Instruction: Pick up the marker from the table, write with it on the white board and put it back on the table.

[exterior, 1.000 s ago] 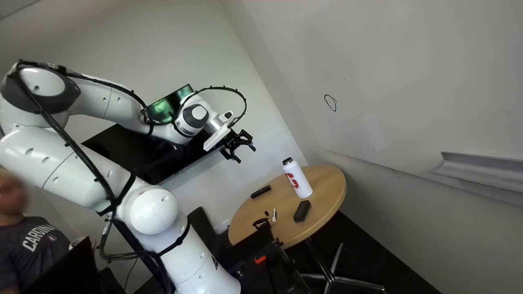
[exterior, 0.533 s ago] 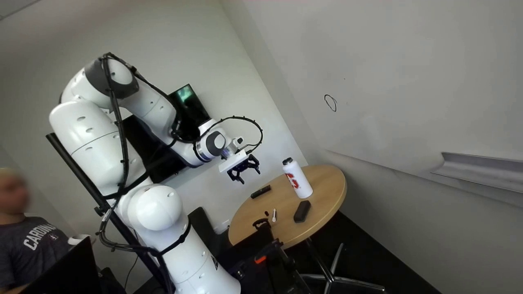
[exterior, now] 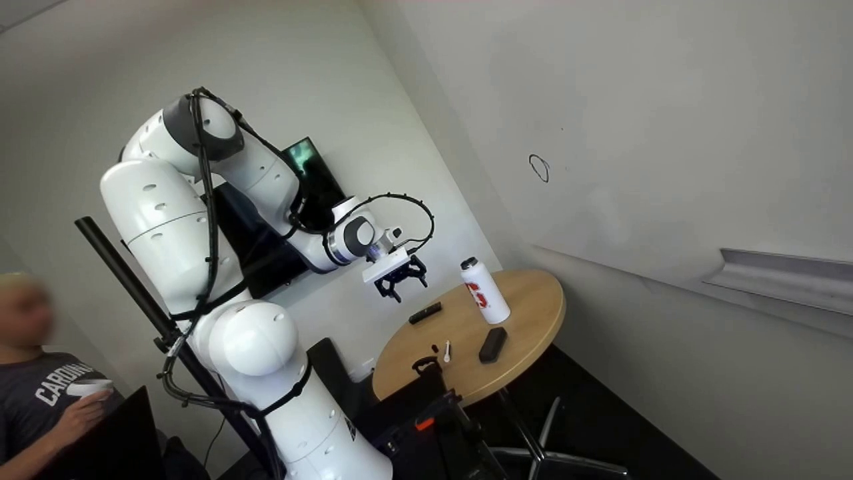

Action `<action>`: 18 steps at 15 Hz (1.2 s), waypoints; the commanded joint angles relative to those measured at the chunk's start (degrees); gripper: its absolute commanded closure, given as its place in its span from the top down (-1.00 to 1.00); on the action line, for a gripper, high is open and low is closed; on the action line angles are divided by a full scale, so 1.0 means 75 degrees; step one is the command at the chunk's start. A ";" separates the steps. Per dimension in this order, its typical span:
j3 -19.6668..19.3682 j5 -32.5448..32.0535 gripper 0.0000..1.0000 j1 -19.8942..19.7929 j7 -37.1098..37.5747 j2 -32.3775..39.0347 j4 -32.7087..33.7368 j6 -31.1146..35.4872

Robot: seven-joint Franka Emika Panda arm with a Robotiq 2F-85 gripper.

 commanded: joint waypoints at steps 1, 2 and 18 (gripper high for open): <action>0.0175 -0.0687 1.00 -0.0266 0.0421 0.0572 0.0186 0.0399; 0.0125 -0.1104 1.00 -0.0261 0.0711 0.0766 0.0250 0.0499; -0.1499 -0.2495 1.00 0.1572 0.2474 0.4240 0.2146 0.1961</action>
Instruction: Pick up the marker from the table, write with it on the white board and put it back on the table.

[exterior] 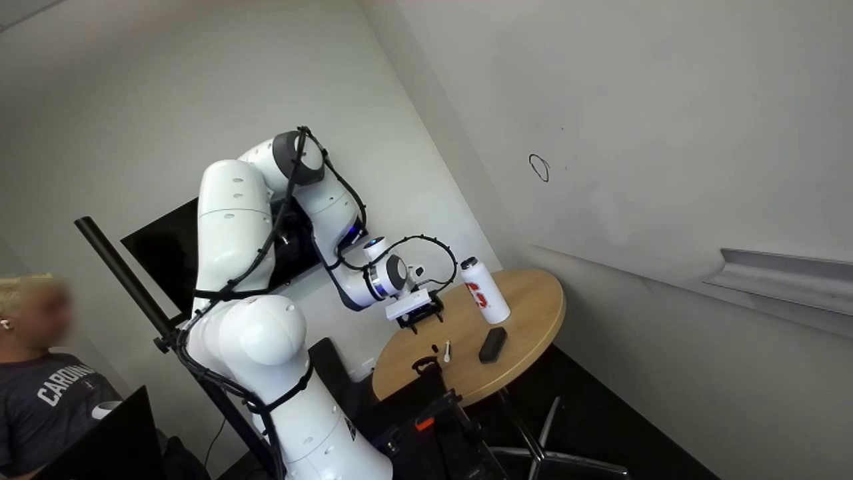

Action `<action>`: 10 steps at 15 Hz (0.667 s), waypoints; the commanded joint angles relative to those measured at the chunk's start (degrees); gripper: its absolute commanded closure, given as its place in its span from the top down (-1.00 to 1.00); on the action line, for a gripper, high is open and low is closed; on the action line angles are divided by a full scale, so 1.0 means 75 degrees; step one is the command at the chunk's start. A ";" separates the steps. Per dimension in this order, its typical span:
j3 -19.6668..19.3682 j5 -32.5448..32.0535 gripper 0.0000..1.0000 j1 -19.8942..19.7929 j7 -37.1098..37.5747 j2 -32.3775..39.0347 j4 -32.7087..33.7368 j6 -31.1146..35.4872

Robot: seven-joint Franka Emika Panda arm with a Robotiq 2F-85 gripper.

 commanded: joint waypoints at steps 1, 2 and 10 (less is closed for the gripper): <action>-0.0149 0.0033 1.00 0.0236 0.0021 0.0624 0.0449 0.0402; -0.0151 0.0044 1.00 0.0257 -0.0001 0.0761 0.0538 0.0448; -0.0352 0.0077 1.00 0.0432 -0.0010 0.1586 0.1155 0.0396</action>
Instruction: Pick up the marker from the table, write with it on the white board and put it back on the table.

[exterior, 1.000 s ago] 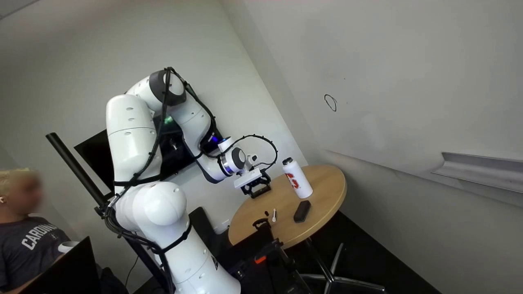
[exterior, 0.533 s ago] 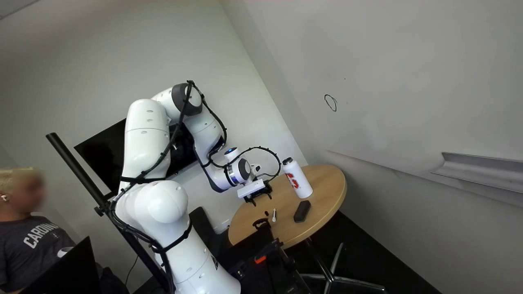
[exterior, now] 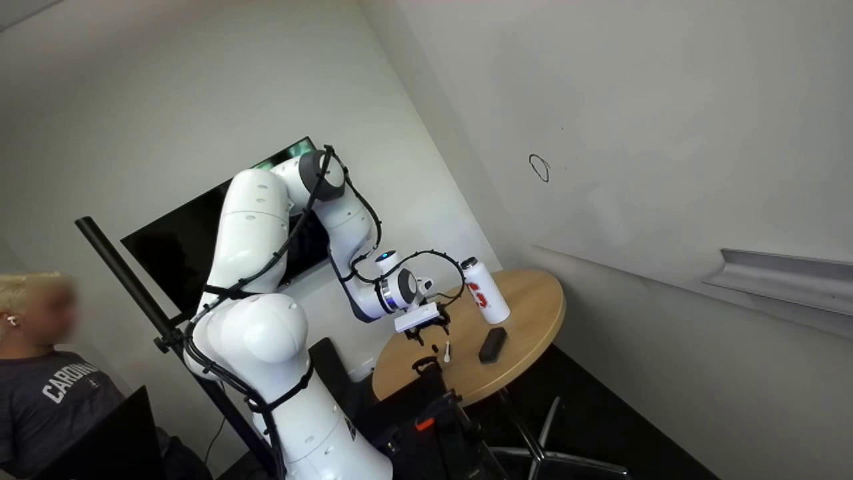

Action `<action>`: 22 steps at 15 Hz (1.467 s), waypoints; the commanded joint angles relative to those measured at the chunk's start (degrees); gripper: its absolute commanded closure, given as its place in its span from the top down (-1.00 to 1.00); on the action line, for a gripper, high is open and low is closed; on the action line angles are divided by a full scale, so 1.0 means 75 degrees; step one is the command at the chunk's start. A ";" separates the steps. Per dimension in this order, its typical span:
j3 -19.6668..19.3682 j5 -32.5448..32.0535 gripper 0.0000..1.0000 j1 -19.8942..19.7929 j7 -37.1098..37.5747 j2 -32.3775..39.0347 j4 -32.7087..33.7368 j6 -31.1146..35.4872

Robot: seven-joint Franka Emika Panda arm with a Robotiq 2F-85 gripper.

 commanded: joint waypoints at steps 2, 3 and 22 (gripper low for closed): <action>-0.0162 0.0076 1.00 0.0131 -0.0015 0.0434 0.0309 0.0219; -0.0183 0.0079 1.00 0.0150 -0.0007 0.0504 0.0349 0.0225; -0.0486 0.0109 0.17 0.0335 0.0011 0.1143 0.0684 0.0350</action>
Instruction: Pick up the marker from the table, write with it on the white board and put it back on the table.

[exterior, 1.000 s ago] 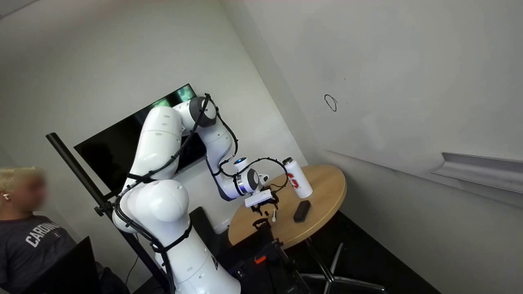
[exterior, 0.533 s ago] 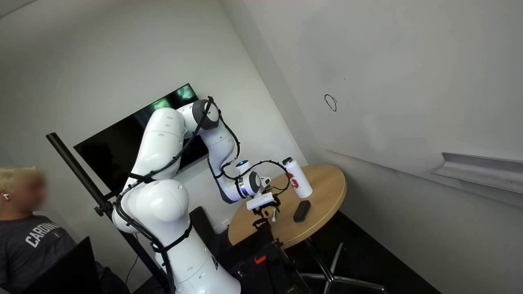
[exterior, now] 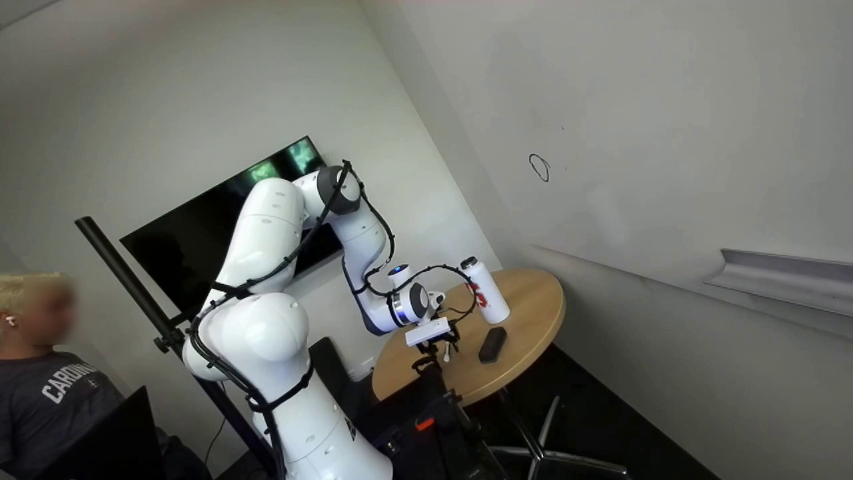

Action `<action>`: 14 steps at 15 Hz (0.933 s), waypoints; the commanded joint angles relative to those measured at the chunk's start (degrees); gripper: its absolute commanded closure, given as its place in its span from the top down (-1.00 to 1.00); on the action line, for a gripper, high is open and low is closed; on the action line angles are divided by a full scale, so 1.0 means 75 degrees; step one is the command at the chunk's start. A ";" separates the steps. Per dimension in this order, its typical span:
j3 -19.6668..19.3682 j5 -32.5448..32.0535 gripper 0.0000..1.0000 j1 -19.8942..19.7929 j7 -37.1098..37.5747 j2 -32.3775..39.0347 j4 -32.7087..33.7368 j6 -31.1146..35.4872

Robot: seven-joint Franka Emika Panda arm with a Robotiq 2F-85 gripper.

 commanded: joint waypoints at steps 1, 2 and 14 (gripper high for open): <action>-0.0174 0.0087 -0.01 0.0177 0.0015 0.0065 0.0065 0.0218; -0.0185 0.0088 -0.14 0.0189 0.0019 0.0063 0.0064 0.0221; -0.1161 0.0364 -0.90 0.1143 0.0721 -0.1593 -0.1135 -0.0125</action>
